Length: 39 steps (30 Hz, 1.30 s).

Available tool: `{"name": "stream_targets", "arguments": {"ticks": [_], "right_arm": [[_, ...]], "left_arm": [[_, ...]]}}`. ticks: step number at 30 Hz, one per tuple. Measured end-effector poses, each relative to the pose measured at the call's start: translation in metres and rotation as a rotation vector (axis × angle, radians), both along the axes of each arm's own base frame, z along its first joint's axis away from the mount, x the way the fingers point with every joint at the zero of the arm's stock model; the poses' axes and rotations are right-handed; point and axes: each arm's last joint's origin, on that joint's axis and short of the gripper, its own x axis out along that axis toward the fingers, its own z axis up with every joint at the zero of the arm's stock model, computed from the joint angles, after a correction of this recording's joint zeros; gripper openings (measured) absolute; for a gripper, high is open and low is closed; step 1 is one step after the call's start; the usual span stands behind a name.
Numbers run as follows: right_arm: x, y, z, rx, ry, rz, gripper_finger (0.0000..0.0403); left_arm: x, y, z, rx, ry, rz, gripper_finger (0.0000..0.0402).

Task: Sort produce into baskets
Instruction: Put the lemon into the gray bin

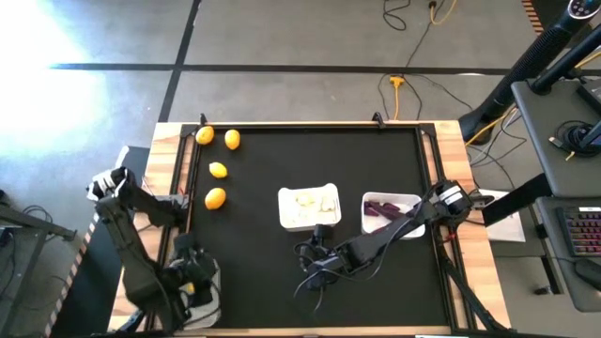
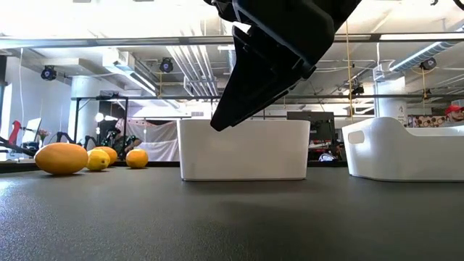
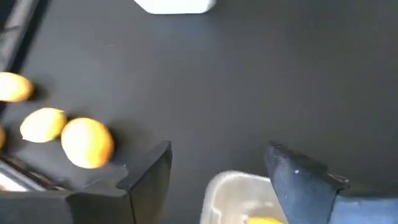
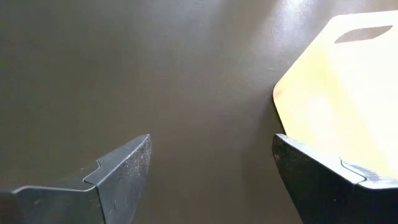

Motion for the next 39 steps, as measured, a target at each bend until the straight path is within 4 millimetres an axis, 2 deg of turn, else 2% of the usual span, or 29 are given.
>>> {"name": "stream_targets", "arguments": {"ticks": [4,9,16,23,29,35,39], "right_arm": [[-0.001,0.000,-0.001,0.016,-0.002,-0.015,0.0327],[-0.005,0.009,-0.002,0.036,0.001,-0.008,0.0327],[-0.013,0.023,-0.004,0.064,0.001,-0.005,0.0327],[-0.021,0.036,-0.006,0.097,0.000,-0.016,0.0327],[-0.029,0.043,-0.009,0.107,0.021,-0.033,0.0327],[-0.032,0.042,-0.012,0.098,0.035,-0.039,0.0327],[-0.033,0.042,-0.014,0.096,0.039,-0.040,0.0327]], "left_arm": [[0.002,0.029,-0.004,0.031,0.005,0.055,0.0232],[0.003,0.077,-0.019,0.050,0.068,0.172,0.0231],[0.014,0.149,-0.041,-0.051,0.134,0.404,0.0231],[0.021,0.199,-0.063,-0.035,0.225,0.502,0.0235],[0.026,0.221,-0.072,-0.038,0.319,0.540,0.0263],[0.033,0.225,-0.080,-0.058,0.337,0.515,0.0284],[0.037,0.222,-0.091,-0.159,0.331,0.493,0.0286]]}}
